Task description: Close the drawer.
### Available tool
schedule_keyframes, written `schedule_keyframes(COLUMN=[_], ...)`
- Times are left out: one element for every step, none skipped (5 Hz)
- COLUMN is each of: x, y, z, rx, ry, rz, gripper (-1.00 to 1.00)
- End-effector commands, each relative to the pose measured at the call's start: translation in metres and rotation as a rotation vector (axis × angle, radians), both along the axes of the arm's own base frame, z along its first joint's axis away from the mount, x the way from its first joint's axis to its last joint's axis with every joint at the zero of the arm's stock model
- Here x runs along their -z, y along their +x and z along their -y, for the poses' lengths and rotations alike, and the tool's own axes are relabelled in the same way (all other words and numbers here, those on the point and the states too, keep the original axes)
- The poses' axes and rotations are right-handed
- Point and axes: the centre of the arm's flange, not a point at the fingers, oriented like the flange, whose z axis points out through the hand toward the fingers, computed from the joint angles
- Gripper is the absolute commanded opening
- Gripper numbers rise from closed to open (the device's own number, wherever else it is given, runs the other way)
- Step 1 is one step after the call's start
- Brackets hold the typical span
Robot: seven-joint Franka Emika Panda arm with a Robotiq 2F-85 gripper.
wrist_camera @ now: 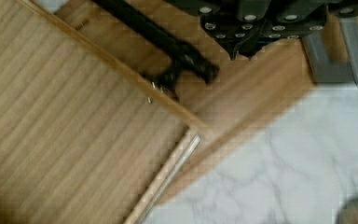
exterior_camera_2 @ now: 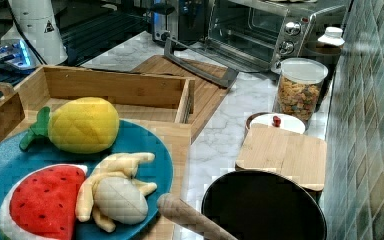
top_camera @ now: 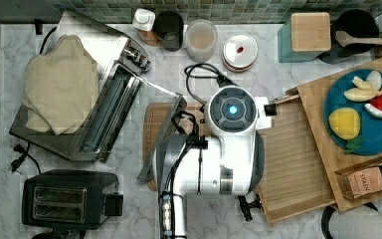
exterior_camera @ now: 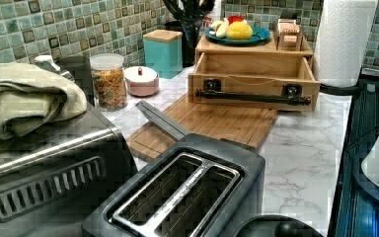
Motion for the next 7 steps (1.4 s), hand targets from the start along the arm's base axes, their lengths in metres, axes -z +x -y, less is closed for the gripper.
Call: schedule_keyframes(x=[0.02, 0.032, 0.038, 0.047, 0.071, 0.097, 0.11], y=[-0.039, -0.058, -0.079, -0.093, -0.097, -0.098, -0.105], z=[-0.001, 0.007, 0.0, -0.003, -0.002, 0.013, 0.02], rx=[-0.347, -0.478, -0.576, -0.646, -0.715, -0.791, -0.809], ry=[0.116, 0.14, 0.134, 0.146, 0.1, 0.095, 0.125], rz=[-0.031, -0.012, 0.01, -0.002, 0.005, -0.007, -0.054], gripper=[-1.0, -1.0, -1.0, -1.0, -1.0, -1.0, -1.0])
